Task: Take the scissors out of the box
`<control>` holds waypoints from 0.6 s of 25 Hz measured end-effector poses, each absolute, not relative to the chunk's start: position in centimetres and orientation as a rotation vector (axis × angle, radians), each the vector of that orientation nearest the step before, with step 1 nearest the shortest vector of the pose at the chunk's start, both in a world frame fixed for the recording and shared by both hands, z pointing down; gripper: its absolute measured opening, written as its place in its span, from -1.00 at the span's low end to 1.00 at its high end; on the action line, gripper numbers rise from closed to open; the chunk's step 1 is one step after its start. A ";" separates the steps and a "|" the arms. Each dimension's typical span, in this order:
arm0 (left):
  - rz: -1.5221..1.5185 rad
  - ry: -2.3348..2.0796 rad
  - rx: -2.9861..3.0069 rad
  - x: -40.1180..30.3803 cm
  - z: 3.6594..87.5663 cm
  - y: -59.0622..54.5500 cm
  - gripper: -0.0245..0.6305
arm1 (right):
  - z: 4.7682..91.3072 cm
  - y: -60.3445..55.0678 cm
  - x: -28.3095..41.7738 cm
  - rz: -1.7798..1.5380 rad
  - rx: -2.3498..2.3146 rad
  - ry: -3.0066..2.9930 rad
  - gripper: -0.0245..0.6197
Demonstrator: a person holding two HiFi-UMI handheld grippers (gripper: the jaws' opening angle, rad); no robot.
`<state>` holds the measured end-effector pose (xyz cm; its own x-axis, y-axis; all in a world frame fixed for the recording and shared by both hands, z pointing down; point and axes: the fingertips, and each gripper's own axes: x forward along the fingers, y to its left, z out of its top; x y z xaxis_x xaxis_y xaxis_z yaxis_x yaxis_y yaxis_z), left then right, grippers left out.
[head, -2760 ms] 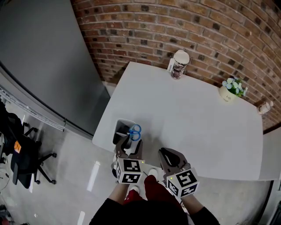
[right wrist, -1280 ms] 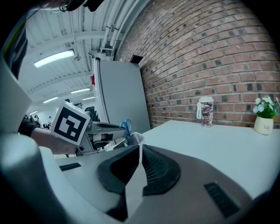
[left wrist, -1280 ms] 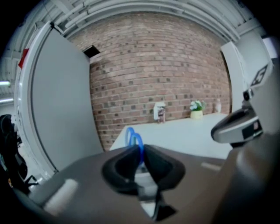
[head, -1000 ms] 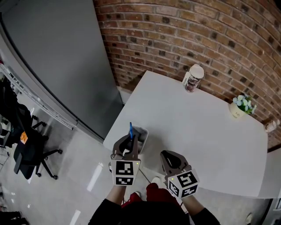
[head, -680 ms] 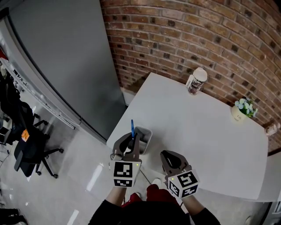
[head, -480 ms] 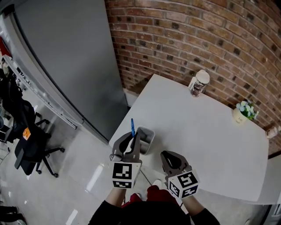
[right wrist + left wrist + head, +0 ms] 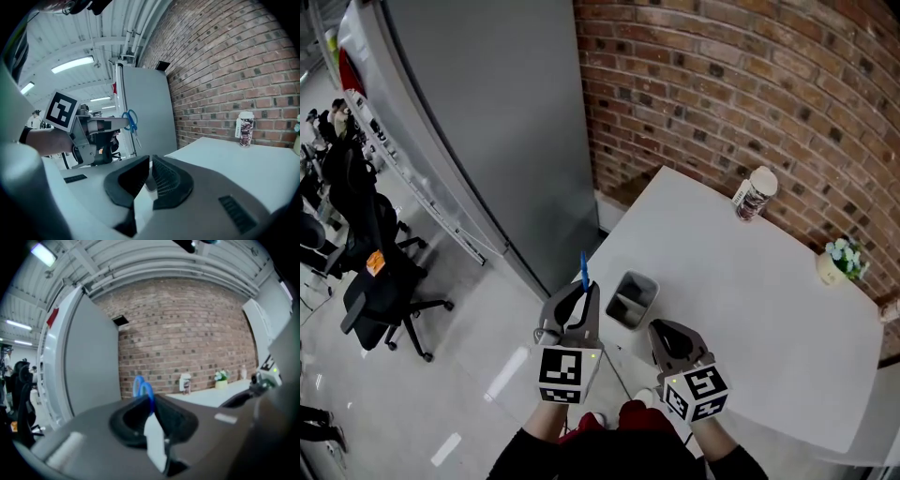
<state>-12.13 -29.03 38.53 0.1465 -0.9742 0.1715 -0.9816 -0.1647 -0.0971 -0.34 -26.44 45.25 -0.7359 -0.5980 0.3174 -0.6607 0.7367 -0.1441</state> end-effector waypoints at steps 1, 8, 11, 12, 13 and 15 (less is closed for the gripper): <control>0.301 -2.020 2.339 -12.7 38.4 -28.7 -0.83 | 45.1 -26.4 -0.8 0.358 0.980 -2.697 -0.90; 0.293 -2.093 2.283 -15.7 37.8 -26.6 -0.83 | 44.6 -25.4 -3.8 0.328 0.906 -2.734 -0.90; 0.285 -2.119 2.259 -16.8 37.6 -25.7 -0.83 | 44.3 -25.0 -4.9 0.313 0.881 -2.741 -0.90; 0.282 -2.127 2.249 -17.3 37.6 -25.3 -0.83 | 44.2 -24.9 -5.3 0.309 0.874 -2.744 -0.90; 0.279 -2.134 2.238 -17.7 37.6 -25.0 -0.83 | 44.1 -24.7 -5.6 0.304 0.868 -2.746 -0.90; 0.277 -2.148 2.215 -18.7 37.7 -24.3 -0.83 | 43.9 -24.3 -6.3 0.297 0.854 -2.750 -0.90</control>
<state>-18.68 -24.26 37.65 0.0227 -0.9872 0.1581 -0.9950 -0.0377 -0.0928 -6.29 -24.32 43.92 -0.7984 -0.5266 0.2919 -0.5769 0.8080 -0.1201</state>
